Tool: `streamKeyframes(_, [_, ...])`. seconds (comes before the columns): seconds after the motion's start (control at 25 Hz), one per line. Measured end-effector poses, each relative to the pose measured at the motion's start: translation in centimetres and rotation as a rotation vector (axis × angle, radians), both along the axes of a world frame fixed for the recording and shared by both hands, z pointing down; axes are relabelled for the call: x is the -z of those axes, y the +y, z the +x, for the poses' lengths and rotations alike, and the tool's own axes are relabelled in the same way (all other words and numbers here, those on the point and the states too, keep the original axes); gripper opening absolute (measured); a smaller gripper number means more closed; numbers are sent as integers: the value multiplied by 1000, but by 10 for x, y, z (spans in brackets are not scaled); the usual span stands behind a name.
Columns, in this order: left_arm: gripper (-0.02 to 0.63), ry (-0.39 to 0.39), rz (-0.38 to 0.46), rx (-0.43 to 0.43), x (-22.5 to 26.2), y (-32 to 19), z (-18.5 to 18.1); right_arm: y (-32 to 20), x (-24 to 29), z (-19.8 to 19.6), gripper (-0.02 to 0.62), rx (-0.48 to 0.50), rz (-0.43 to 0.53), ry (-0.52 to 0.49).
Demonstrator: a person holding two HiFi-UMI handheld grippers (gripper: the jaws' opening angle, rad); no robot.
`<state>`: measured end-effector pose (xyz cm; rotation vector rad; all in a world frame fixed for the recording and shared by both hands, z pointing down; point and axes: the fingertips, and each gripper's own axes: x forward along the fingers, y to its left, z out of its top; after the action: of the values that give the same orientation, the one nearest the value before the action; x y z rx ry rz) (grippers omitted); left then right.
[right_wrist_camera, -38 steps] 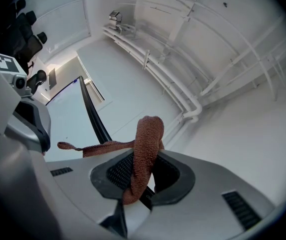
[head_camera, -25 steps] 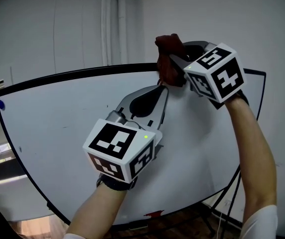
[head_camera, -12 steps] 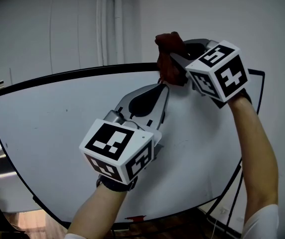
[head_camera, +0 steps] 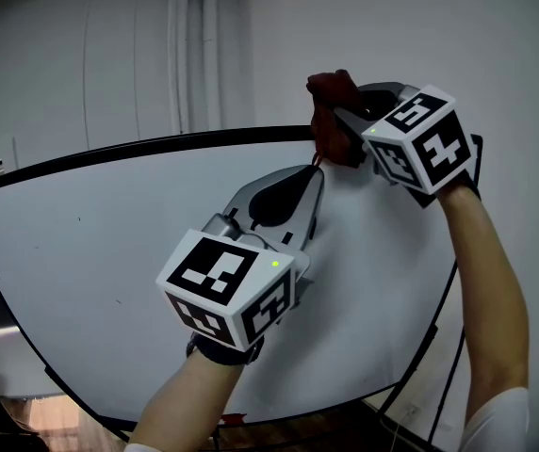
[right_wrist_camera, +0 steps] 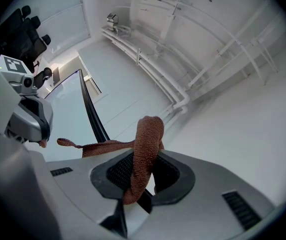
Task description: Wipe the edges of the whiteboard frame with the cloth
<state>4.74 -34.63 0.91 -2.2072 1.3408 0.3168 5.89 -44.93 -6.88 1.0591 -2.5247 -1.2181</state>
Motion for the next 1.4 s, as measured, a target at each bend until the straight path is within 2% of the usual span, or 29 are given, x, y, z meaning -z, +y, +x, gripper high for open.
streamKeyframes(0.4, [9,-24,-8,-21,-5,-33,81,-46,-1,93,81,-49,-20,-14])
streamKeyframes(0.76, [9,-26,-20,-71,-12,-56,76,-76,2,107,81,-111,-48,-49])
streamKeyframes(1.2, [9,-30,-16,-110,-4,-81,124,-104,7,154,81,-162,-43,-52])
streamKeyframes(1.4, [9,-36,-26,-126,-10,-88,135,-111,5,170,81,-184,-48,-79])
